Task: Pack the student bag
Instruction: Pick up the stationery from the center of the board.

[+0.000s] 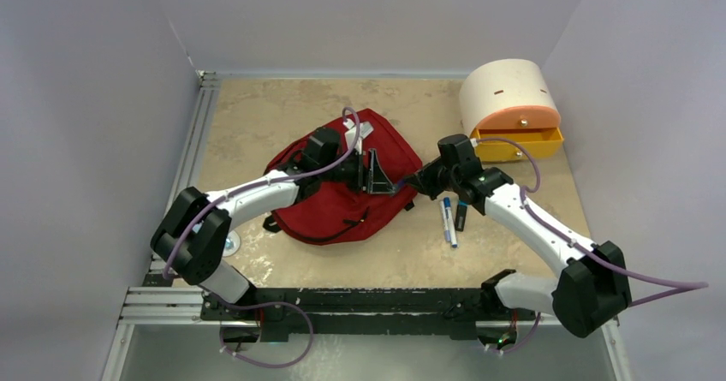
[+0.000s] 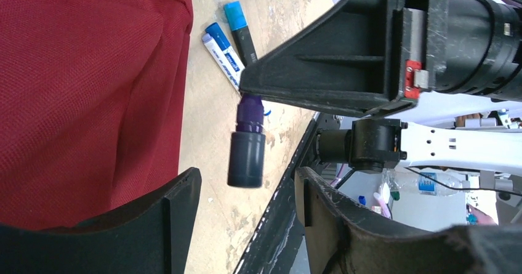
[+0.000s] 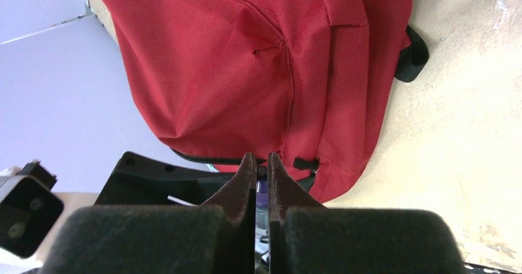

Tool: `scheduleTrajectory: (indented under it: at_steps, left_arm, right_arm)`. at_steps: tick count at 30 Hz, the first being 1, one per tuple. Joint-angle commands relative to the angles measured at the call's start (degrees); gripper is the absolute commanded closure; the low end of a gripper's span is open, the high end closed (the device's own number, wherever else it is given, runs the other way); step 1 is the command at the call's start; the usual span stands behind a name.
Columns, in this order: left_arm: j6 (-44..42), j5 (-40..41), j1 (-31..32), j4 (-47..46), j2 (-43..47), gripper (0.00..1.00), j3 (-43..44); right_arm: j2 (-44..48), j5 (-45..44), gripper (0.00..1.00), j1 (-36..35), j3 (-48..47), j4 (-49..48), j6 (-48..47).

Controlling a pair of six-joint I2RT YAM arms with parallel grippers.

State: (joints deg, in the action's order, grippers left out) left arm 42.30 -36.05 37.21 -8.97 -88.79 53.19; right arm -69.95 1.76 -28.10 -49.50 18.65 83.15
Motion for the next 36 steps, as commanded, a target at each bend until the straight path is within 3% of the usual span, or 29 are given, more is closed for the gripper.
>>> scheduleTrajectory:
  at_steps: [1,11,17,22,25,30,36]
  left_arm:
    - [-0.7,-1.6,0.3,-3.6,-1.1,0.45,3.1]
    - [2.0,-5.4,0.3,-7.0,-2.8,0.83,3.1]
    - [2.2,-5.8,0.3,-7.7,-2.4,0.94,2.5]
    - [1.8,-5.3,0.3,-6.9,-1.8,0.96,2.4]
    - [1.2,-4.6,0.3,-6.0,-0.8,0.97,2.1]
    - [-0.5,0.4,0.1,-1.5,2.9,0.98,1.0]
    - [-0.1,15.1,-3.0,8.5,14.9,1.0,-2.8]
  right_arm:
    - [2.0,1.9,1.0,-0.3,-2.6,-1.7,0.9]
    - [1.8,2.5,1.0,-0.2,-1.8,-3.0,1.2]
    - [1.9,2.0,1.0,-0.2,-1.5,-3.8,0.0]
    - [1.9,-0.8,0.72,-0.2,-3.3,-2.2,-3.3]
    - [3.6,-1.6,0.5,-0.2,-2.7,-2.4,-4.4]
    - [6.9,-5.1,0.45,-0.3,-0.9,-3.8,-7.9]
    - [11.0,-2.4,0.45,-0.2,3.1,-15.8,-27.2]
